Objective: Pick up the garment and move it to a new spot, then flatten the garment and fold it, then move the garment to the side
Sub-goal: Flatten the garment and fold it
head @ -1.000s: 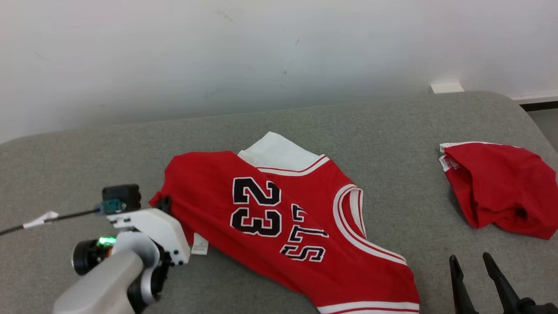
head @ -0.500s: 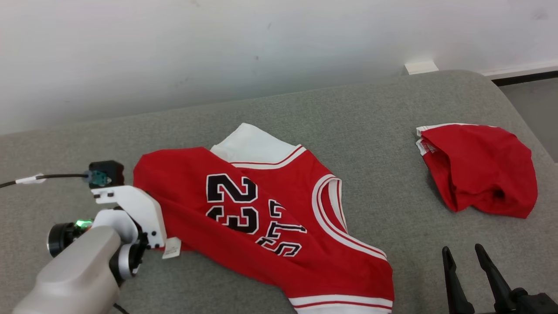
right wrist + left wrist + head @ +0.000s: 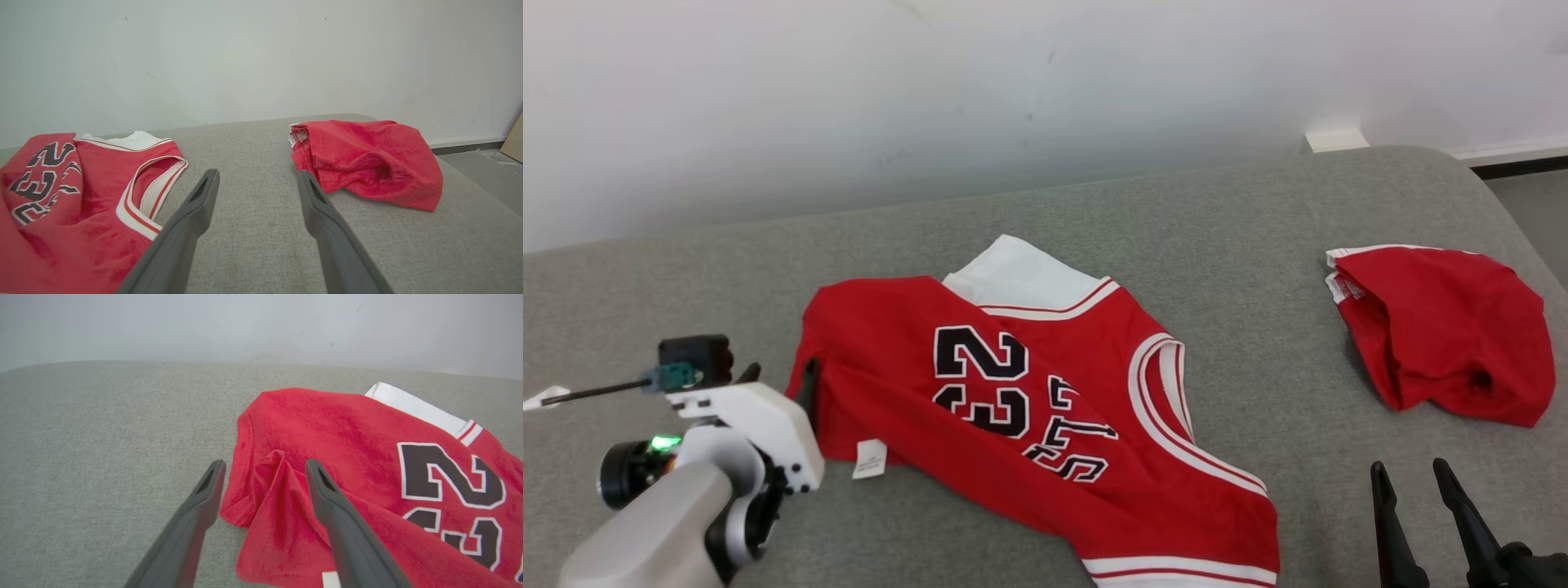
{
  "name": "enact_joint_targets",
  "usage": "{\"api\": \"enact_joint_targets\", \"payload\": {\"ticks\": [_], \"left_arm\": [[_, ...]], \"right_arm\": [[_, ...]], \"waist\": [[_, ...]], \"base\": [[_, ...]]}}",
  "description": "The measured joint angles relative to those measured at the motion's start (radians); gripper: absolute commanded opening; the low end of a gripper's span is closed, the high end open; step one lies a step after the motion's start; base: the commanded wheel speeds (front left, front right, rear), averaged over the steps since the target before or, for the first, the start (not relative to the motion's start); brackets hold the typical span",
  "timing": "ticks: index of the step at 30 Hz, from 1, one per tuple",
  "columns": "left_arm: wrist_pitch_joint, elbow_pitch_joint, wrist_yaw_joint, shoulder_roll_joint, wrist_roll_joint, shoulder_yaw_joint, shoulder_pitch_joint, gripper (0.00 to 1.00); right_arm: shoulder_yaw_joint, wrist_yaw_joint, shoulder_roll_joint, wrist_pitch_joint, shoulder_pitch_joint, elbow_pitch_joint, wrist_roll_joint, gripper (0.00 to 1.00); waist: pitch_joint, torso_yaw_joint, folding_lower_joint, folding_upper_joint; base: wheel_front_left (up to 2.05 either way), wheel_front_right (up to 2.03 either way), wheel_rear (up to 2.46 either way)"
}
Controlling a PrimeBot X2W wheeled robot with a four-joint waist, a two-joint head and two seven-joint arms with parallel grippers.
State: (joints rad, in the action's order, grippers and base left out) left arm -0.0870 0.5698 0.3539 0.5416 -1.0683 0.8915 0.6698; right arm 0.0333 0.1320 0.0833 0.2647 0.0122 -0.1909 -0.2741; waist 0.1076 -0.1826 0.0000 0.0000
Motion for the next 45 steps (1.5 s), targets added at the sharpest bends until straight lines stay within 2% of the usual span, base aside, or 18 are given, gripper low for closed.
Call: {"api": "enact_joint_targets", "payload": {"ticks": [2, 3, 10, 16, 27, 29, 31, 32, 34, 36, 40, 41, 43, 45], "left_arm": [[0.001, -0.073, 0.015, 0.044, -0.002, -0.004, -0.03, 1.0], [0.027, -0.139, 0.036, 0.088, 0.001, 0.012, -0.06, 1.0], [0.104, -0.263, 0.079, 0.158, 0.014, 0.06, -0.121, 1.0], [0.124, -0.248, 0.087, 0.14, 0.038, 0.094, -0.127, 1.0], [0.086, -0.151, 0.05, 0.081, 0.046, 0.097, -0.099, 1.0], [0.085, -0.138, 0.042, 0.073, 0.046, 0.098, -0.097, 0.8], [0.081, -0.131, 0.034, 0.065, 0.043, 0.097, -0.096, 0.77], [0.081, -0.127, 0.034, 0.063, 0.043, 0.098, -0.095, 0.71], [0.076, -0.118, 0.033, 0.061, 0.043, 0.099, -0.094, 0.69], [0.073, -0.111, 0.03, 0.06, 0.045, 0.101, -0.091, 0.56], [0.069, -0.104, 0.024, 0.056, 0.045, 0.101, -0.081, 0.42], [0.069, -0.104, 0.023, 0.056, 0.045, 0.101, -0.081, 0.32], [0.07, -0.104, 0.017, 0.054, 0.045, 0.102, -0.081, 0.0], [0.074, -0.104, 0.016, 0.051, 0.045, 0.103, -0.08, 0.0]], "right_arm": [[-0.004, 0.0, 0.002, 0.0, 0.005, 0.003, 0.001, 1.0], [-0.002, 0.0, 0.002, 0.0, 0.008, 0.006, 0.002, 1.0], [0.005, 0.0, 0.002, 0.0, 0.007, 0.008, 0.003, 1.0], [0.018, 0.0, 0.006, 0.0, -0.006, 0.008, 0.002, 1.0], [0.023, 0.0, 0.019, 0.0, -0.014, 0.002, -0.005, 1.0], [0.023, 0.0, 0.02, 0.0, -0.017, 0.001, -0.006, 1.0], [0.023, 0.0, 0.02, 0.0, -0.017, 0.001, -0.006, 1.0], [0.022, 0.0, 0.02, 0.0, -0.017, 0.001, -0.006, 1.0], [0.022, 0.0, 0.02, 0.0, -0.017, 0.001, -0.006, 1.0], [0.023, 0.0, 0.02, 0.0, -0.017, 0.001, -0.006, 1.0], [0.022, 0.0, 0.02, 0.0, -0.017, 0.001, -0.006, 1.0], [0.022, 0.0, 0.02, 0.0, -0.017, 0.001, -0.006, 1.0], [0.02, 0.0, 0.02, 0.0, -0.017, 0.001, -0.006, 1.0], [0.02, 0.0, 0.019, 0.0, -0.017, 0.001, -0.006, 1.0]], "waist": [[-0.002, 0.011, 0.0, 0.0], [-0.002, 0.019, 0.0, 0.0], [0.011, 0.028, 0.0, 0.0], [0.028, 0.023, 0.0, 0.0], [0.044, 0.006, 0.0, 0.0], [0.044, 0.004, 0.0, 0.0], [0.043, 0.003, 0.0, 0.0], [0.043, 0.003, 0.0, 0.0], [0.042, 0.003, 0.0, 0.0], [0.042, 0.002, 0.0, 0.0], [0.041, 0.003, 0.0, 0.0], [0.04, 0.003, 0.0, 0.0], [0.039, 0.005, 0.0, 0.0], [0.039, 0.008, 0.0, 0.0]], "base": [[0.0, 0.0, 0.0], [0.0, 0.0, 0.0], [0.0, 0.0, 0.0], [0.0, 0.0, 0.0], [0.0, 0.0, 0.0], [0.0, 0.0, 0.0], [0.0, 0.0, 0.0], [0.0, 0.0, 0.0], [0.0, 0.0, 0.0], [0.0, 0.0, 0.0], [0.0, 0.0, 0.0], [0.0, 0.0, 0.0], [0.0, 0.0, 0.0], [0.0, 0.0, 0.0]]}}
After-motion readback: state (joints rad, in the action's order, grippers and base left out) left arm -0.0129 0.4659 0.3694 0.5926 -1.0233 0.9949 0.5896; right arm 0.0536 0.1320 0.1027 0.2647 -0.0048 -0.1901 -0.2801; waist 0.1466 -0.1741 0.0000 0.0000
